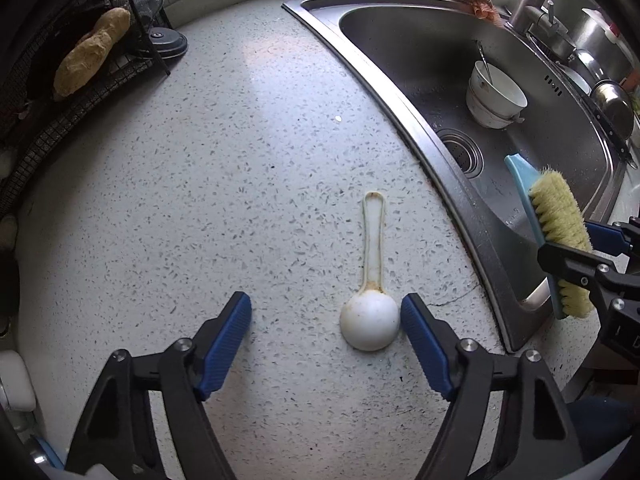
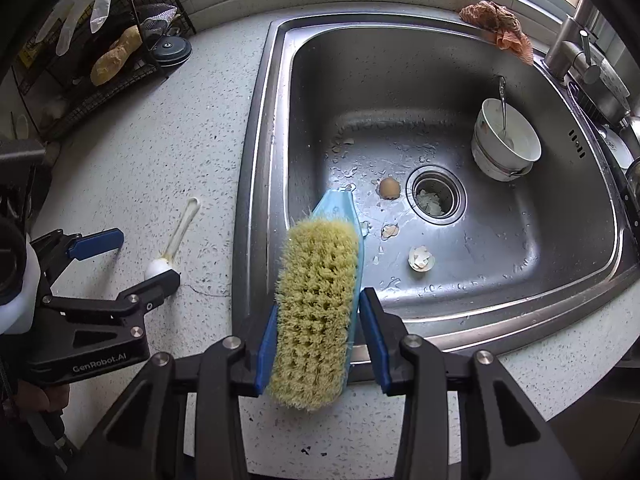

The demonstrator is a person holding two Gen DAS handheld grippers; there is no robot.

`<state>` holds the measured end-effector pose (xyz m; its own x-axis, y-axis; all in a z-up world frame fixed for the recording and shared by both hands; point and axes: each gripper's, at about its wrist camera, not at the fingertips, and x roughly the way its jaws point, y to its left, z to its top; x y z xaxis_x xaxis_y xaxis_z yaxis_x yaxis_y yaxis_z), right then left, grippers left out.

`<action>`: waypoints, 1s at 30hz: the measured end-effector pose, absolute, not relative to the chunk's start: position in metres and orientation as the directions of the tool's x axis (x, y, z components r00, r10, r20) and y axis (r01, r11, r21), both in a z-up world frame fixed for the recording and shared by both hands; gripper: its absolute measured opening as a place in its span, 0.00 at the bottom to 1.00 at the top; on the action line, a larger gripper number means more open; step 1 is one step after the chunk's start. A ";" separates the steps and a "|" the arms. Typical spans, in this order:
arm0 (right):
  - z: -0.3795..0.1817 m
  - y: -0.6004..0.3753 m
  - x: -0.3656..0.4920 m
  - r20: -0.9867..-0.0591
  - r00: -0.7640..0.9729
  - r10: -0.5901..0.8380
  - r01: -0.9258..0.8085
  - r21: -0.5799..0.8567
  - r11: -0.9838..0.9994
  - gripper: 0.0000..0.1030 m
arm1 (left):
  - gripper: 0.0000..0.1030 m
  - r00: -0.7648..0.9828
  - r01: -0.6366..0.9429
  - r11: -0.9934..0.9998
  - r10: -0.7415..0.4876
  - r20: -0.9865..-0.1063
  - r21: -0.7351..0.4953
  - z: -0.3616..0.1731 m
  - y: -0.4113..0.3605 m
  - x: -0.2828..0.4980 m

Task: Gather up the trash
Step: 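Grasp the white plastic spoon by its bowl with the left tool, then carry the spoon and brush down toward the red bin under the sink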

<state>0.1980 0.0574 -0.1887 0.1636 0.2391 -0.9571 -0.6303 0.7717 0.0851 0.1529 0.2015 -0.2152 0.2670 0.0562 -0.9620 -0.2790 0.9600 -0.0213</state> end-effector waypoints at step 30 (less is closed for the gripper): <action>-0.153 0.010 0.209 -0.917 0.148 0.370 -0.670 0.182 0.720 0.36 | 0.27 0.386 -0.331 0.939 0.046 -0.922 -0.091 -0.144 0.158 0.145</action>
